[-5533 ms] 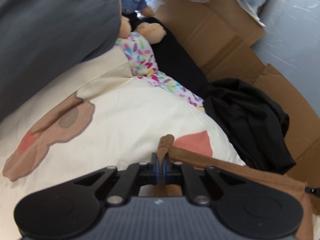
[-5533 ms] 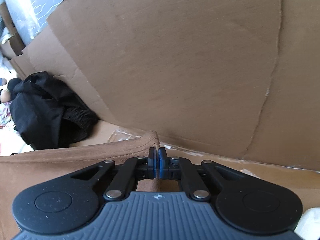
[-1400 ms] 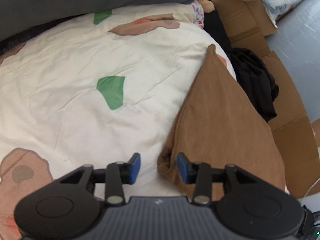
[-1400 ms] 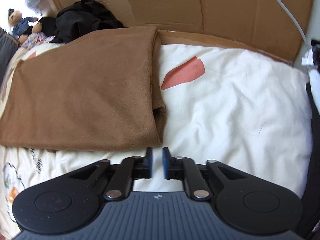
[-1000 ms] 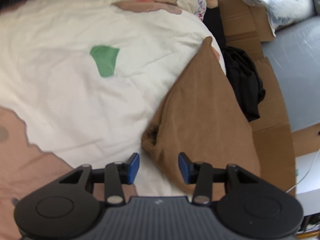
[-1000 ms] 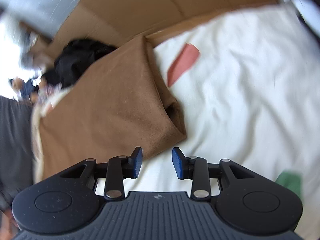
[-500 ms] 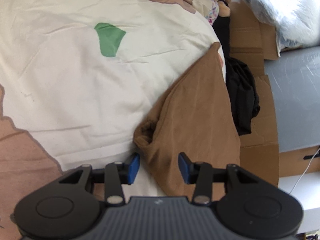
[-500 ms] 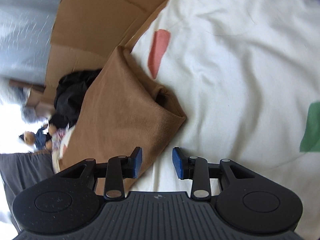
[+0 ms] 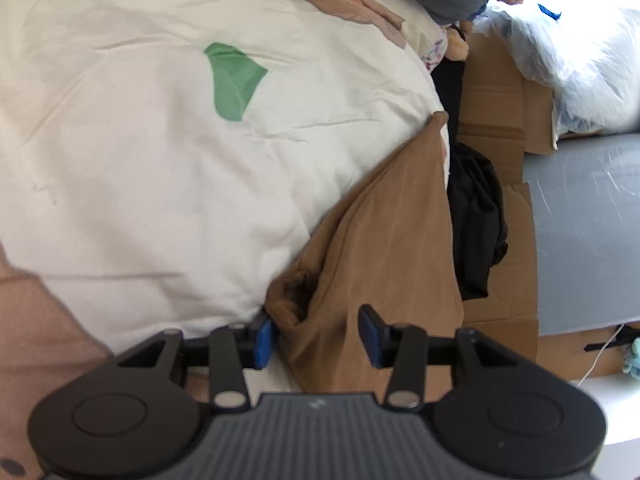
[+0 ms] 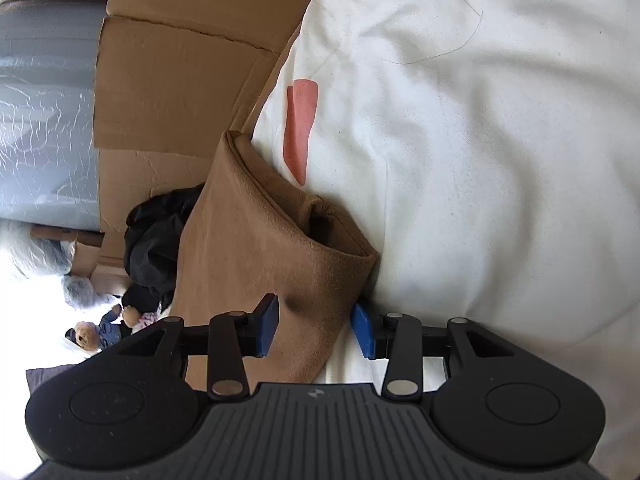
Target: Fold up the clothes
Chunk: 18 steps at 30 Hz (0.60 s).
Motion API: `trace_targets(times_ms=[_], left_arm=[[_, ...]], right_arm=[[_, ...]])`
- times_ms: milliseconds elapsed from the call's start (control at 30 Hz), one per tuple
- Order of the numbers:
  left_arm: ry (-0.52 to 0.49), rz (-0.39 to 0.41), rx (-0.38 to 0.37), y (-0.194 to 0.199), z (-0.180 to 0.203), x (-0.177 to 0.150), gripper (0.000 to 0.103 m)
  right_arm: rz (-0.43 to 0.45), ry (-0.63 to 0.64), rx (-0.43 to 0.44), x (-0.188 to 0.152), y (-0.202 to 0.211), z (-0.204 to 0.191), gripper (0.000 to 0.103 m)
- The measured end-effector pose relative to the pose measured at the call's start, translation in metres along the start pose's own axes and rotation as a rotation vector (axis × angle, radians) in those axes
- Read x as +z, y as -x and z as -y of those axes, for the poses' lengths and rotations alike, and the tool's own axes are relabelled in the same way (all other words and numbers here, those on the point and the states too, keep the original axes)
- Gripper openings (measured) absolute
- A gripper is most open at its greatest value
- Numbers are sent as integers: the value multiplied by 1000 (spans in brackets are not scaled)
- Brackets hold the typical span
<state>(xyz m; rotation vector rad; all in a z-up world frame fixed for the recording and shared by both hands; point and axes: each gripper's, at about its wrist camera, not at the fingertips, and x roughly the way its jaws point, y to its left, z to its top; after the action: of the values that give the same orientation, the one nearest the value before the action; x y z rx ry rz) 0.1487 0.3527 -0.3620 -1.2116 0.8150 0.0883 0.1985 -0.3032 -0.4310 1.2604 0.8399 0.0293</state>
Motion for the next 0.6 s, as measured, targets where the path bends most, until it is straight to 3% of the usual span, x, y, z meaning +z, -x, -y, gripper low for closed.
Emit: trace_targets(times_ms=[200,333,600], left_arm=[[-91,-51,-33,-4,1,14,47],[-203,-125,-19,-8,12,24,47],[-325,-194,2,0,21,29,47]], right_arm=[[12,5,18,1,-4,0,44],[10,1,26,2,-5,1,44],[5,-7,37,2,-3,3,44]])
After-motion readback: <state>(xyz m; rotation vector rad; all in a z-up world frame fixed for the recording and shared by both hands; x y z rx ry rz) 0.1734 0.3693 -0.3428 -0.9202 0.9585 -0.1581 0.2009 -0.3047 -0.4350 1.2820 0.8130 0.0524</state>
